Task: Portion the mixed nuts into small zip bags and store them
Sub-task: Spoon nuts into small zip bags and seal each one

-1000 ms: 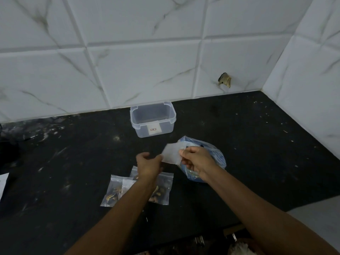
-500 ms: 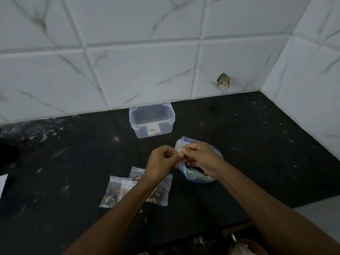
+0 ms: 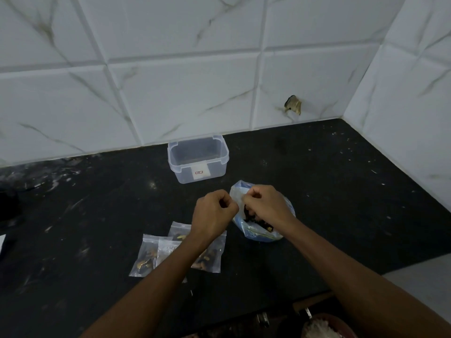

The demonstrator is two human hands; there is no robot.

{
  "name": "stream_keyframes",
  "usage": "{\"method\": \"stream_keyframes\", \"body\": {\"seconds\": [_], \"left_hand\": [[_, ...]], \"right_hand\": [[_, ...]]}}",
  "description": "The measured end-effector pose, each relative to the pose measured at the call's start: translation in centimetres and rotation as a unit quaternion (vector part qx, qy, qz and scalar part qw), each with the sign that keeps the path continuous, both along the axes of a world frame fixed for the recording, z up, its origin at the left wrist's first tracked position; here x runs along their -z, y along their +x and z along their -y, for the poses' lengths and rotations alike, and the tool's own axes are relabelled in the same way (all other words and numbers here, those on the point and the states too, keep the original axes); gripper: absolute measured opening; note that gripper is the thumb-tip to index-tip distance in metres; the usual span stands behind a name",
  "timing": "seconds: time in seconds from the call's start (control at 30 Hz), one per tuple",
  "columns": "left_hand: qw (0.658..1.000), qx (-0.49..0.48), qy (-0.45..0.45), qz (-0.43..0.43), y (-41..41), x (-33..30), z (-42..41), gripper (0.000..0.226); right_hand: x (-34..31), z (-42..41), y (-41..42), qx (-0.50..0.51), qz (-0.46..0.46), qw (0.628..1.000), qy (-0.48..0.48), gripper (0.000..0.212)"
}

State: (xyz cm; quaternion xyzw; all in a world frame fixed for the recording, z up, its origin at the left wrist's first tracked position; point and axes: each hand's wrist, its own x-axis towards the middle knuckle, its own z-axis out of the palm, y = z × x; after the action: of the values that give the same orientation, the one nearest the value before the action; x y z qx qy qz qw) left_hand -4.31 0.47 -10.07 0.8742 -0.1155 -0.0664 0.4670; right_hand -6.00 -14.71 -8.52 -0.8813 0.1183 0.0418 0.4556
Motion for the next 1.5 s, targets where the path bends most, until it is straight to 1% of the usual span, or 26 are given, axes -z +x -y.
{"method": "stream_keyframes", "body": {"seconds": [0.07,0.1,0.17,0.23,0.3,0.33,0.37,0.4,0.43,0.47,0.5,0.57,0.63,0.7,0.8,0.97,1.07,1.1,1.13,1.17,1.2,1.23,1.27,1.33,1.37,1.5], "left_hand": [[0.999,0.033,0.013,-0.005,-0.1,-0.3,0.4,0.008],[0.999,0.037,0.018,-0.010,0.0,-0.4,0.6,0.008],[0.999,0.005,0.037,-0.003,0.2,-0.4,0.7,0.009],[0.997,-0.036,0.067,0.020,0.4,0.0,0.5,0.011],[0.995,-0.036,0.078,0.042,0.4,0.2,0.3,0.010],[0.996,-0.020,0.066,0.051,0.4,0.2,0.2,0.007],[0.997,0.008,0.049,0.056,0.4,0.2,0.1,0.012],[0.997,0.045,0.035,0.051,0.4,0.2,0.0,0.029],[0.995,0.088,0.026,0.035,0.5,0.3,-0.1,0.054],[0.992,0.124,0.030,0.019,0.6,0.4,-0.2,0.077],[0.987,0.151,0.045,0.008,0.8,0.7,-0.2,0.096],[0.980,0.179,0.082,0.013,1.0,1.2,0.1,0.113],[0.977,0.185,0.105,0.030,1.0,1.2,0.7,0.111],[0.979,0.174,0.098,0.048,0.9,1.0,1.1,0.099],[0.982,0.164,0.058,0.067,0.6,1.0,1.1,0.085],[0.988,0.142,0.025,0.058,0.6,1.7,1.0,0.081],[0.993,0.102,-0.044,0.040,0.7,1.5,0.3,0.066],[0.994,0.091,-0.059,0.030,0.8,1.5,-0.1,0.063],[0.994,0.084,-0.068,0.025,0.9,1.5,-0.4,0.062],[0.994,0.079,-0.072,0.023,1.0,1.5,-0.8,0.062],[0.994,0.077,-0.073,0.022,1.1,1.6,-1.2,0.063],[0.994,0.074,-0.073,0.022,1.1,1.7,-1.5,0.063],[0.994,0.073,-0.073,0.020,1.1,1.8,-1.7,0.064],[0.995,0.072,-0.073,0.011,1.0,1.9,-2.0,0.064],[0.995,0.074,-0.074,0.004,1.0,2.0,-2.0,0.064],[0.992,0.105,-0.062,-0.020,0.5,2.7,-1.7,0.065]], "right_hand": [[0.1,-0.3,0.0,-0.030,-0.008,1.000,0.007,0.008],[0.1,-0.3,0.1,-0.038,0.002,0.999,-0.015,0.008],[0.4,0.2,0.2,-0.032,0.046,0.993,-0.105,0.010],[0.6,0.6,0.1,-0.021,0.068,0.986,-0.153,0.011],[0.6,0.6,-0.1,-0.029,0.071,0.985,-0.152,0.011],[0.5,0.5,-0.2,-0.038,0.068,0.986,-0.149,0.010],[0.2,0.4,-0.2,-0.045,0.065,0.987,-0.142,0.010],[0.0,0.3,-0.2,-0.047,0.064,0.988,-0.132,0.011],[-0.3,0.3,-0.2,-0.046,0.065,0.989,-0.124,0.013],[-0.6,0.3,-0.2,-0.047,0.065,0.989,-0.122,0.013],[-0.7,0.4,-0.2,-0.053,0.062,0.989,-0.124,0.014],[-1.1,0.4,-0.1,-0.067,0.050,0.989,-0.123,0.015],[-1.2,0.4,0.0,-0.071,0.049,0.990,-0.113,0.015],[-1.3,0.5,0.0,-0.066,0.049,0.992,-0.100,0.013],[-1.3,1.1,0.0,-0.059,0.043,0.994,-0.083,0.009],[-1.2,2.1,-0.2,-0.053,0.027,0.998,-0.035,0.008],[-1.0,3.3,-0.1,-0.018,0.026,0.999,0.009,0.010],[-0.7,4.0,-0.1,-0.008,0.032,0.999,-0.024,0.011],[-0.1,4.9,-0.1,-0.010,0.035,0.995,-0.095,0.013],[0.6,5.8,-0.2,-0.024,0.025,0.981,-0.191,0.016],[1.5,6.5,-0.4,-0.042,0.004,0.957,-0.287,0.019],[2.4,7.0,-0.6,-0.059,-0.021,0.932,-0.357,0.020],[3.2,7.4,-0.9,-0.076,-0.042,0.913,-0.399,0.021],[4.2,7.6,-1.3,-0.104,-0.064,0.894,-0.431,0.024],[4.3,7.6,-1.4,-0.108,-0.065,0.892,-0.435,0.025],[4.5,7.1,-1.1,-0.100,-0.063,0.900,-0.420,0.024]]}}
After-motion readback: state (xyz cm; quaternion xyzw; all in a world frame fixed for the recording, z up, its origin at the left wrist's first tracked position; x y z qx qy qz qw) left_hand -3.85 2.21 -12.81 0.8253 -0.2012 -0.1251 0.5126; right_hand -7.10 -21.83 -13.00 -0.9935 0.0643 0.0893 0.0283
